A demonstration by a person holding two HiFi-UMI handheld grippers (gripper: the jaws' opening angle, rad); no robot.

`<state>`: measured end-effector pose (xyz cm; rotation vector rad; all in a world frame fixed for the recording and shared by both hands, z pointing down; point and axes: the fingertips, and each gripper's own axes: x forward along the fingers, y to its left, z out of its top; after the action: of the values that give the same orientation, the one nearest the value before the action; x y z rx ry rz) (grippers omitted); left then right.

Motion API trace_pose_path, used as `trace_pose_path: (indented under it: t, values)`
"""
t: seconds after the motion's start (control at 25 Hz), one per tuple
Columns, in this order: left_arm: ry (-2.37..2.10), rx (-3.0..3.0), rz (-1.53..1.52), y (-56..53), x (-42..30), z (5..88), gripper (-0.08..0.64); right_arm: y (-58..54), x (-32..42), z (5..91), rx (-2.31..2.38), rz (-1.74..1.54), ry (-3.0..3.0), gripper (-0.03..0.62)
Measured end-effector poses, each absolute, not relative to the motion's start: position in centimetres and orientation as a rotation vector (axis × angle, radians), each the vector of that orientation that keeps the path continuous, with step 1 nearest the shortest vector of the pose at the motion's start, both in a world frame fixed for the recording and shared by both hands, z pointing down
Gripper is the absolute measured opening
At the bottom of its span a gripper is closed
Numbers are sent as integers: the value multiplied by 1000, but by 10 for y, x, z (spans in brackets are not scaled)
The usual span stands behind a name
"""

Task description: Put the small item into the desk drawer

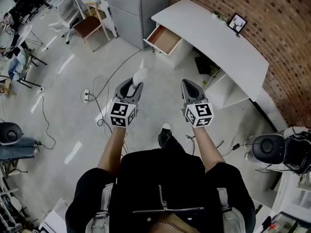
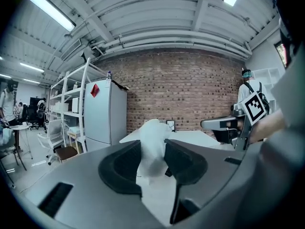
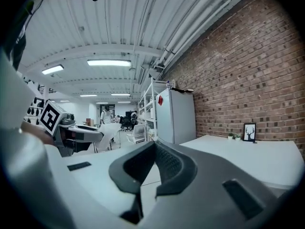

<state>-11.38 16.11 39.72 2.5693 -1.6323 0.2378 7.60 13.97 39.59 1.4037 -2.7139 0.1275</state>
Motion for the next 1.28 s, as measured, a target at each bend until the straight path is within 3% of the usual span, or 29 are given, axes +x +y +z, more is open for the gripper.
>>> trace_pose_path:
  t: [1.28]
  values:
    - [-1696, 2497, 247, -73, -86, 401, 161, -106, 96, 394, 1280, 175, -2779, -5]
